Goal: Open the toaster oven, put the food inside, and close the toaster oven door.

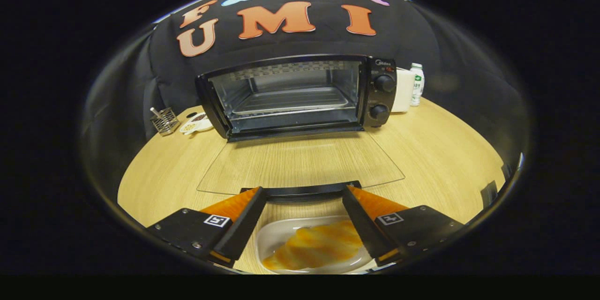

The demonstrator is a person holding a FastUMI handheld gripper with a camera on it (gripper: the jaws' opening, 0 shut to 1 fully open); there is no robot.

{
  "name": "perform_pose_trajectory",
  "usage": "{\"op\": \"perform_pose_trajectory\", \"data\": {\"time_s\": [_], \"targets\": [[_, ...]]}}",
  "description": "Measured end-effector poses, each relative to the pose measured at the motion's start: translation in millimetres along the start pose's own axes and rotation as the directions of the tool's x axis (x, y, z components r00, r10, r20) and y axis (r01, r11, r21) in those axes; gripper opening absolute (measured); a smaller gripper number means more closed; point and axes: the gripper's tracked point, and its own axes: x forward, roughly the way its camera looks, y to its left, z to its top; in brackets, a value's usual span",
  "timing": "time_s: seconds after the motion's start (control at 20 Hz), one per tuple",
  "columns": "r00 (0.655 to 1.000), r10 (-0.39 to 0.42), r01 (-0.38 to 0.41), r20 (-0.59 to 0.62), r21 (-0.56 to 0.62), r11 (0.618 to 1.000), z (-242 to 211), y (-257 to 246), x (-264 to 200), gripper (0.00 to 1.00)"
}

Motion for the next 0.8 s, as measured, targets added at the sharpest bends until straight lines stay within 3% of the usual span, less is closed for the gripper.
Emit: {"op": "perform_pose_trajectory", "data": {"time_s": [0.15,0.35,0.55,0.8], "targets": [[1.000,-0.015,0.015,0.012,-0.033,0.999,-1,0,1,0.98],[0.998,-0.023,0.021,0.060,0.039,0.999,10,3,-22,0.98],[0.984,-0.093,0.084,0.150,0.068,0.994,20,0,-59,0.98],[0.954,-0.233,0.206,0.190,0.147,0.967,-13,-11,-86,0.98]]}}
